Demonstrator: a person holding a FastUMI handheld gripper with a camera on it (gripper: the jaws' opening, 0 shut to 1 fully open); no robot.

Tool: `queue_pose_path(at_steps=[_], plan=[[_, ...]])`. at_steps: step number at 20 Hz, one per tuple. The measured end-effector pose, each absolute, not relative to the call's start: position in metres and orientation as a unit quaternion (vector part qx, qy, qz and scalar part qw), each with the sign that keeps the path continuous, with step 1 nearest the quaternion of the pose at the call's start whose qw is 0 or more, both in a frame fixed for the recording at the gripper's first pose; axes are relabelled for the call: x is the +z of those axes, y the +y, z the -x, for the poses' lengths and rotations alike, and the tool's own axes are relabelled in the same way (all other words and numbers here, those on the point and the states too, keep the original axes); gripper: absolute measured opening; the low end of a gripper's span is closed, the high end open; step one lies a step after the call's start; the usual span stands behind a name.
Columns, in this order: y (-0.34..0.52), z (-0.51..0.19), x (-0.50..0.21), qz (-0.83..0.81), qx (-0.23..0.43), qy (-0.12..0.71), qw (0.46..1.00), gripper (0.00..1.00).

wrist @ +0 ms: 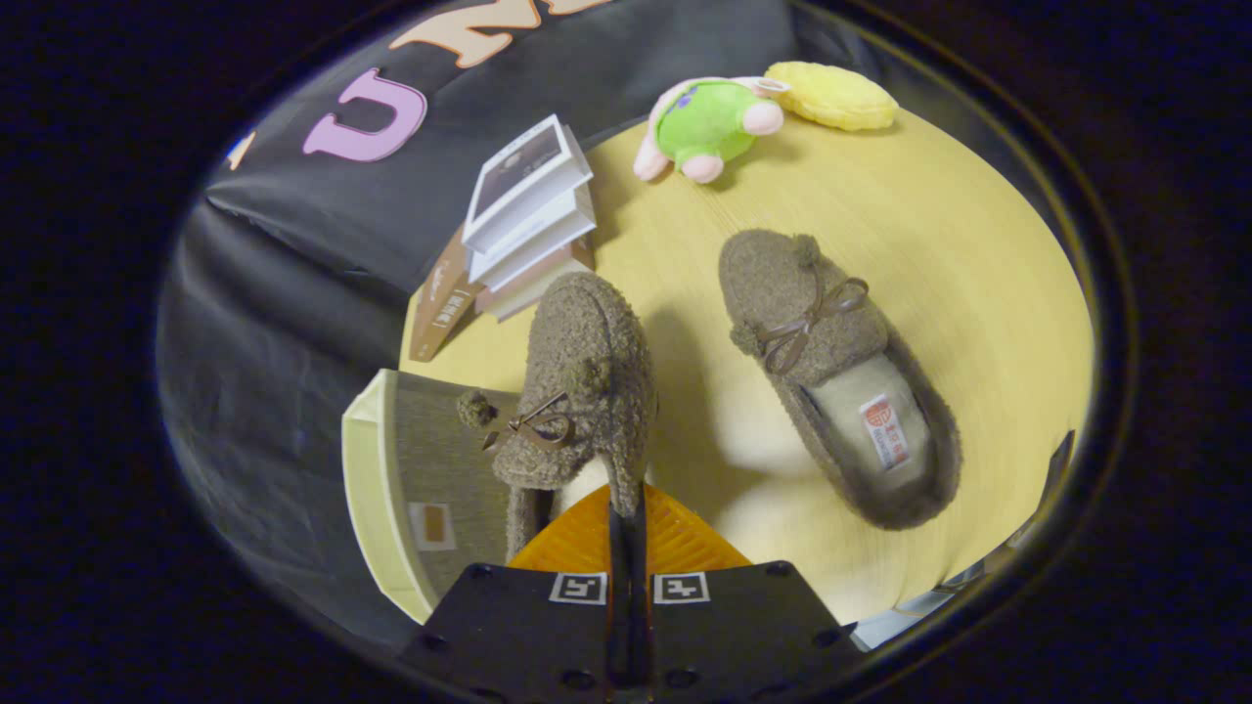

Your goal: Open the storage box then place both shoes into the box .Put the left shoe in first, then the right shoe, with the right side of both shoes facing outward in a uniform manner.

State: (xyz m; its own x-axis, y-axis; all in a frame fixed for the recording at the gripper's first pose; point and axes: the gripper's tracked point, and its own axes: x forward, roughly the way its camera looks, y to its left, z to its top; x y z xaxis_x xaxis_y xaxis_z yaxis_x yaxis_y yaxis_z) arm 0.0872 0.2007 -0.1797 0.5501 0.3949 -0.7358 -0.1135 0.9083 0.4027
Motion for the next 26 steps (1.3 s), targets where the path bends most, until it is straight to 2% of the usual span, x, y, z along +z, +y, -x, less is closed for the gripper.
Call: queue_pose_path(at_steps=[8, 12, 18, 26], plan=[[0.265, -0.032, -0.078, -0.185, 0.257, 0.418, 0.851, 0.04], [0.317, -0.002, -0.067, -0.202, 0.304, 0.435, 0.823, 0.04], [0.372, 0.012, -0.132, -0.158, 0.274, 0.492, 0.811, 0.04], [0.395, -0.009, -0.199, -0.076, 0.185, 0.499, 0.843, 0.04]])
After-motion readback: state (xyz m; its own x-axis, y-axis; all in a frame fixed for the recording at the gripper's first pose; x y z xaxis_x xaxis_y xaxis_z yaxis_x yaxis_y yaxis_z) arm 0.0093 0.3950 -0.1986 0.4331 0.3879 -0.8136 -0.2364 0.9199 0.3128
